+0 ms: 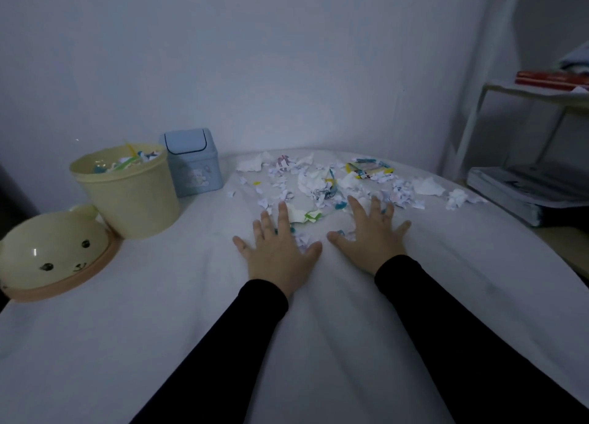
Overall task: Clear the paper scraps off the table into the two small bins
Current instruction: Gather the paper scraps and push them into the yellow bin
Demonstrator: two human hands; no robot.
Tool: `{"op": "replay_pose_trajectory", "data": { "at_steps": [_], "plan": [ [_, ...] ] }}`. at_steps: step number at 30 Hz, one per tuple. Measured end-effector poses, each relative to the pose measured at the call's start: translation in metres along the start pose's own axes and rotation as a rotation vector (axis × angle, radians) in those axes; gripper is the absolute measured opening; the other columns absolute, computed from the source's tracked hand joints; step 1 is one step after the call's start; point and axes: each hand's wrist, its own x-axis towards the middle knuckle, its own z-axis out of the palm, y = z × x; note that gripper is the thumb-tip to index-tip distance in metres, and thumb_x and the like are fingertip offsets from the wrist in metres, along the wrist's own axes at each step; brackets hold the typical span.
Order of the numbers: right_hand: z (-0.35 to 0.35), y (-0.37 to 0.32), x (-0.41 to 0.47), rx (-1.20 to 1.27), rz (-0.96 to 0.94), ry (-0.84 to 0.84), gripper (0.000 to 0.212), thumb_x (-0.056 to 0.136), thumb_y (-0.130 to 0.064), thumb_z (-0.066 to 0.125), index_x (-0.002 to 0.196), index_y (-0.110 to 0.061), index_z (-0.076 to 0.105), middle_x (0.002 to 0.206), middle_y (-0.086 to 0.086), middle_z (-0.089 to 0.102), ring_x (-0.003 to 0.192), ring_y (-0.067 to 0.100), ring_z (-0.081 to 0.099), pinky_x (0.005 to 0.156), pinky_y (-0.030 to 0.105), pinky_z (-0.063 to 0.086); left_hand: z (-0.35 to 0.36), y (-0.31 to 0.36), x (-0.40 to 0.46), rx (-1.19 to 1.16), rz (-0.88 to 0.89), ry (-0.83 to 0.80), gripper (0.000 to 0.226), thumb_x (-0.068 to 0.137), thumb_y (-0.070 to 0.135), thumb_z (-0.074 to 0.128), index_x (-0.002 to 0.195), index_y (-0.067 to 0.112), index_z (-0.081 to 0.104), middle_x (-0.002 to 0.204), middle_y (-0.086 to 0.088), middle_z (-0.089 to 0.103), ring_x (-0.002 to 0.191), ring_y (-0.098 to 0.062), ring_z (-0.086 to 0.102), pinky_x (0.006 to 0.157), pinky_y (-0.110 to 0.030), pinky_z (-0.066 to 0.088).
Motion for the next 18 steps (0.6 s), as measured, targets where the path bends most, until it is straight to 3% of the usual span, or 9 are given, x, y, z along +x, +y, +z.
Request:
{"op": "replay_pose_trajectory", "data": {
  "at_steps": [3,7,12,15,18],
  "plan": [
    [0.001,0.001,0.018,0.024,-0.049,0.051,0.081,0.084,-0.061,0.051,0.15,-0.034,0.012,0.16,0.006,-0.002,0.147,0.034,-0.007,0.111,0.063,0.003,0.004,0.0,0.019,-0.055,0.059,-0.025,0.086,0.087,0.059,0.043,0.151,0.025,-0.002,0.16,-0.007,0.001,0.147,-0.022,0.004,0.113,-0.058,0.002],
    [0.002,0.004,0.044,0.013,-0.098,0.125,0.079,0.079,-0.061,0.056,0.146,-0.035,0.023,0.16,0.002,0.005,0.147,0.03,0.001,0.112,0.062,0.007,0.007,0.0,0.05,-0.285,0.225,0.106,0.08,0.086,0.045,0.058,0.15,0.016,0.018,0.156,-0.005,0.024,0.143,-0.018,0.023,0.116,-0.039,0.022],
    [0.004,0.01,0.065,0.006,-0.078,0.068,0.083,0.075,-0.071,0.053,0.145,-0.037,0.025,0.159,0.0,0.012,0.146,0.025,0.011,0.112,0.058,0.013,0.006,0.004,0.061,-0.051,0.284,0.074,0.064,0.087,0.05,0.052,0.143,0.023,0.036,0.148,-0.003,0.035,0.133,-0.029,0.028,0.108,-0.034,0.028],
    [0.005,0.01,0.067,0.046,-0.105,0.073,0.068,0.081,-0.064,0.052,0.139,-0.032,0.041,0.149,0.0,0.036,0.138,0.02,0.033,0.11,0.046,0.027,0.008,0.004,0.062,0.056,0.345,0.056,0.047,0.09,0.052,0.045,0.132,0.03,0.049,0.132,-0.001,0.05,0.123,-0.027,0.039,0.1,-0.036,0.036],
    [0.002,0.008,0.062,0.034,-0.178,0.135,0.042,0.083,-0.052,0.057,0.119,-0.03,0.061,0.128,0.001,0.053,0.123,0.024,0.046,0.101,0.037,0.039,0.008,0.002,0.065,0.015,0.354,0.068,0.034,0.092,0.042,0.049,0.118,0.024,0.061,0.118,-0.006,0.054,0.113,-0.029,0.045,0.095,-0.035,0.038]
  ]
}}
